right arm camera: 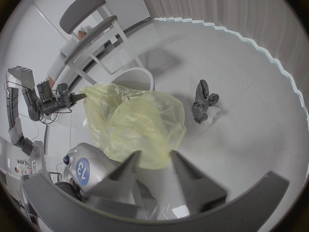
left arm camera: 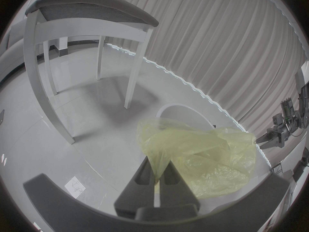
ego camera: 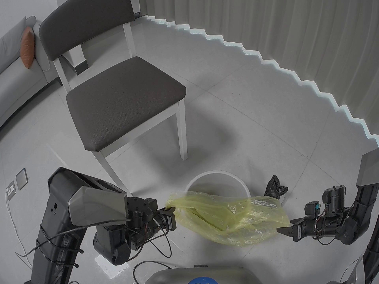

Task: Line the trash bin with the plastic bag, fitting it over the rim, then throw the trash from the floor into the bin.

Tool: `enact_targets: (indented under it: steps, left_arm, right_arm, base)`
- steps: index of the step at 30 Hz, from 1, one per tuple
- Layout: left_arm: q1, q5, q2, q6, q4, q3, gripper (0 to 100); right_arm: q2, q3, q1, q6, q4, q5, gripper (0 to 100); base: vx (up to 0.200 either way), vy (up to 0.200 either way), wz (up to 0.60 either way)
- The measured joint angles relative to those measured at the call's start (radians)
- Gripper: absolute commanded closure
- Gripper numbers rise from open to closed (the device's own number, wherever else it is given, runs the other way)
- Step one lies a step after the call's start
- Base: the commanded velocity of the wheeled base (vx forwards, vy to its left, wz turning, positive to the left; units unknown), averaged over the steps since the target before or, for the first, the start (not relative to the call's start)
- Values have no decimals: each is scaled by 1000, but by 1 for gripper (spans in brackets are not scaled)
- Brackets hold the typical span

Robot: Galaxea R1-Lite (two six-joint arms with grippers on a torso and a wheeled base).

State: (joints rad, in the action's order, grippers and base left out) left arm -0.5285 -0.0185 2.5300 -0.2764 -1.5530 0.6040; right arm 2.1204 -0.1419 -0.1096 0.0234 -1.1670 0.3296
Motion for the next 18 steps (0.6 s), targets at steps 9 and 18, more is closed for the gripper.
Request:
enact_targets:
  steps: [9, 18]
  left_arm:
    - [-2, 0, 6, 11, 5, 28, 100]
    - [-2, 3, 31, 36, 1, 12, 100]
  right_arm:
    - [-83, 0, -5, 2, 29, 0, 0]
    - [-222, -70, -50, 1, 239, -3, 0]
  base:
    - [0, 0, 0]
    - [0, 0, 0]
